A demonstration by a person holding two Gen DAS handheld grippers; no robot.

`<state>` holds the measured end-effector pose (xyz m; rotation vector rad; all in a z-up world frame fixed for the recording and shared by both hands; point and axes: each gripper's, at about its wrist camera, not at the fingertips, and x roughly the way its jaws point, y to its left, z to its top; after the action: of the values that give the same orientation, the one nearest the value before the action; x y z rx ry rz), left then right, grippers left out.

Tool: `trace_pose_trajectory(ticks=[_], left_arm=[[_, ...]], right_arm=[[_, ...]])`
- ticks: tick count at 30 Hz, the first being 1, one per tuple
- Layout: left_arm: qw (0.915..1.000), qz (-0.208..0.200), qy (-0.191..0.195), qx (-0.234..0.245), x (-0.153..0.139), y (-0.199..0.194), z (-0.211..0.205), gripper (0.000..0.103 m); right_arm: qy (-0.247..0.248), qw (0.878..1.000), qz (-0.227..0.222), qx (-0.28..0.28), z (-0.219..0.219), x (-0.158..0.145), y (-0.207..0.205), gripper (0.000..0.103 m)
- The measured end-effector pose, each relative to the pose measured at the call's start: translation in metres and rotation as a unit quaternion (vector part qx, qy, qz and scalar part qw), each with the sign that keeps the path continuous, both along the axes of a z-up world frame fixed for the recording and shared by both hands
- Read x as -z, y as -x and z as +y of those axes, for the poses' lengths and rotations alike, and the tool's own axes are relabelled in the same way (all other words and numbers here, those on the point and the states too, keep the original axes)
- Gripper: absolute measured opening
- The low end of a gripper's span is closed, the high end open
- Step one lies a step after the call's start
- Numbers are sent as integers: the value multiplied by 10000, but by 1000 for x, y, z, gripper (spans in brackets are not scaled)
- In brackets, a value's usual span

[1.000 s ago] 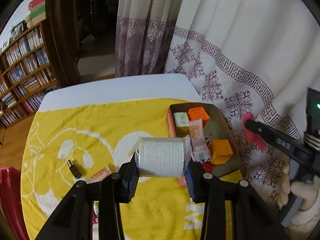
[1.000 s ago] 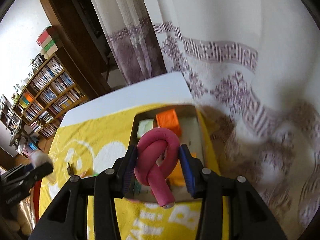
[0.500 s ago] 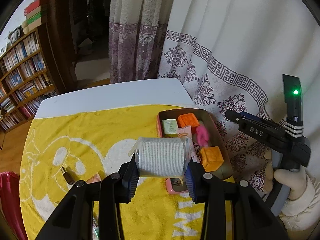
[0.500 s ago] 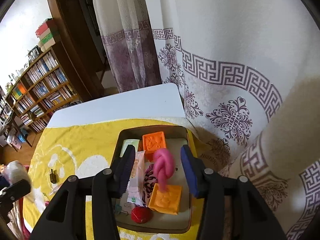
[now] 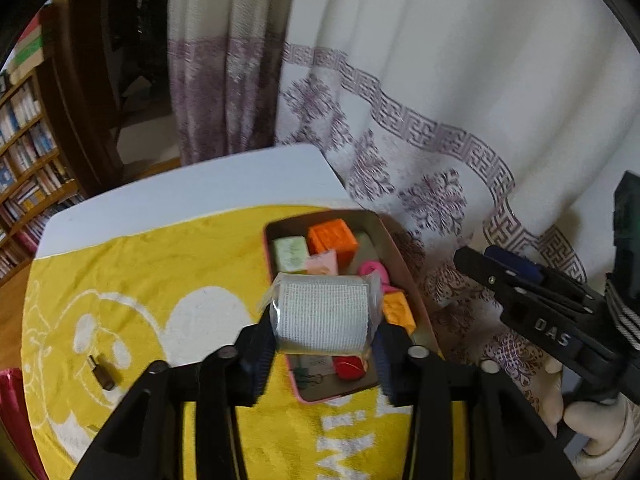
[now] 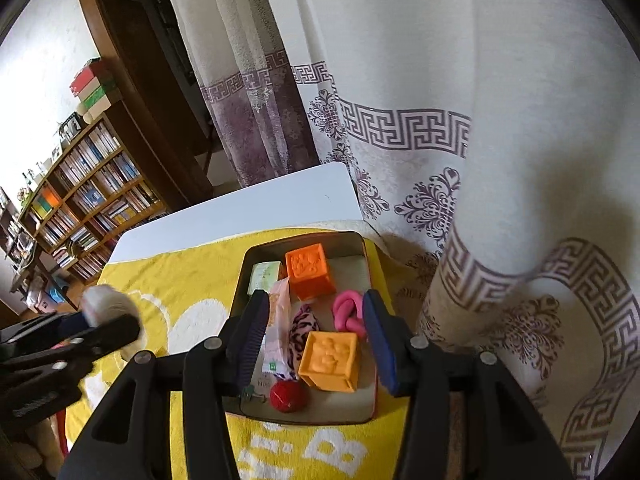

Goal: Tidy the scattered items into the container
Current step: 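Lower the white tape roll into the pink box and open the left gripper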

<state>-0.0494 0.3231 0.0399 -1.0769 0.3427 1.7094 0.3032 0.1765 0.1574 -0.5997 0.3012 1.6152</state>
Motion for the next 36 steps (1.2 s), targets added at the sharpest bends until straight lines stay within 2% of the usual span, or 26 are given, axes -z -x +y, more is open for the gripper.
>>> trace_pose_trajectory(ticks=[1,3,7,17,32,36], left_arm=[[10000,2,18,37,2,-1,2,63],[9999,46,78,71,8,-4,5,67],[9997,-168,162,-74,19,2,-1,67],[9976,-189,55,-667,15,34,-44,67],[9888,-394,175,-1426,33,86,-131,68],[9856,-448,186,-1621,39,101,-156,67]], right_arm=[[-14,10000,22,-3,-3,0,-1,52],[-24,10000,65,-3,-7,1,-3,53],[14,9999,159,-8,-14,5,-5,52],[173,9991,296,-260,-25,23,13,53],[481,9953,217,-813,-40,61,83,53],[554,9940,246,-913,-45,71,103,58]])
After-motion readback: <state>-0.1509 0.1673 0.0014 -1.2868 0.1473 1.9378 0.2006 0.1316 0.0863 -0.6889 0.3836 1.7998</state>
